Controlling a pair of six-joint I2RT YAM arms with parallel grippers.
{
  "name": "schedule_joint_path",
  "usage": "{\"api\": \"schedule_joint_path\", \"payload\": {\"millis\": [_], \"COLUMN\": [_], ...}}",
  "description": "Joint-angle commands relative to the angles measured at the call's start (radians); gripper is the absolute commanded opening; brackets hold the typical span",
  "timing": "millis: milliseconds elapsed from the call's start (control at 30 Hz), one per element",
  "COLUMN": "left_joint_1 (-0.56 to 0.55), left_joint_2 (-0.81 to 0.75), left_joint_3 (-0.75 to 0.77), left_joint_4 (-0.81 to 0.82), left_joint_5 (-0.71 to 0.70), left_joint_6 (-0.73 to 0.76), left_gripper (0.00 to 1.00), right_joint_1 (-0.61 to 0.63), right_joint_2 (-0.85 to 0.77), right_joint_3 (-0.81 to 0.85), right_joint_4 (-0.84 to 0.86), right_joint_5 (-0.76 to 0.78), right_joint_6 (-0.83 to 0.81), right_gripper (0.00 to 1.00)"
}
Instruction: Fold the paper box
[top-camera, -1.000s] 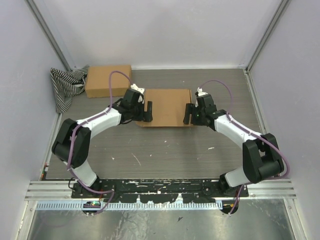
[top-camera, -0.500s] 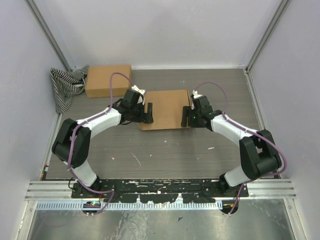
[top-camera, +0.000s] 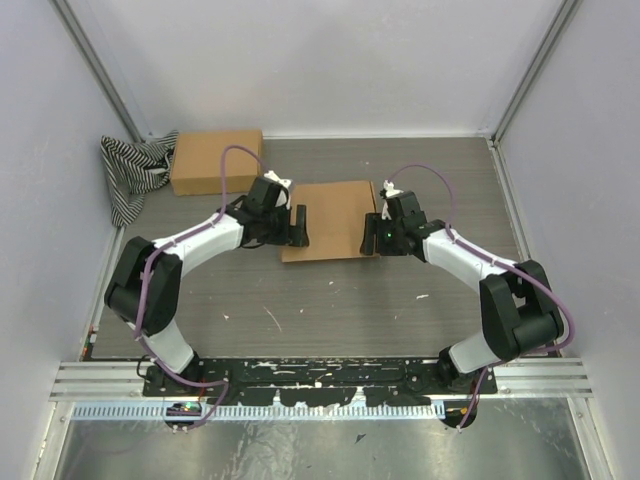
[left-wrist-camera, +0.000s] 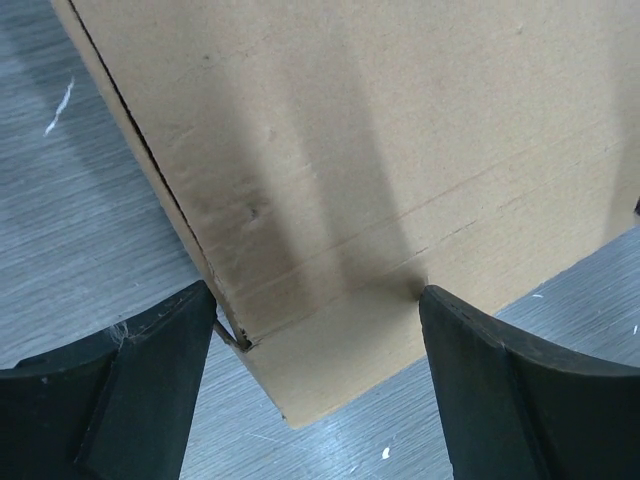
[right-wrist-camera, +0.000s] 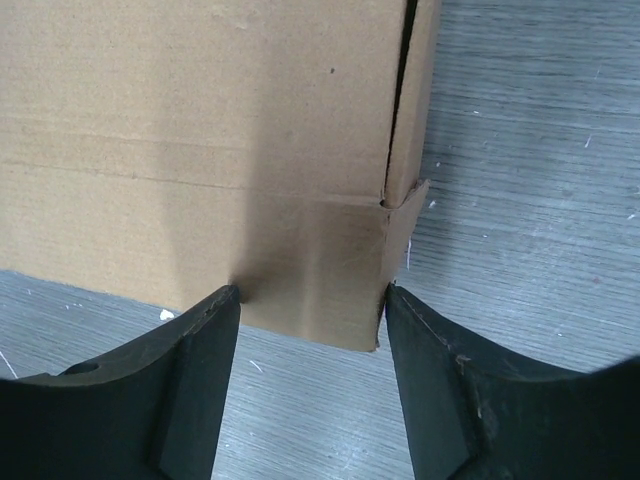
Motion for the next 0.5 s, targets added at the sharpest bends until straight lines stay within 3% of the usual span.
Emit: {"api": "schedule_joint_path", "payload": {"millis": [0, 467], "left_joint_1": [-0.006, -0.006], "left_joint_2": [0.02, 0.093], "left_joint_3": [0.114, 0.285], "left_joint_4": [-0.026, -0.299], "left_joint_5": [0.047, 0.021], "left_joint_6": [0.0, 0.009], "left_gripper": [0.88, 0.88], "right_joint_1": [0.007, 0.007], "right_joint_2": [-0.065, -0.062], "right_joint_3": [0.026, 0.097], "right_joint_4": [0.017, -0.091], "right_joint_5": [-0.053, 0.007], "right_joint_6": [-0.001, 0.025], "right_gripper": [0.65, 0.61]}}
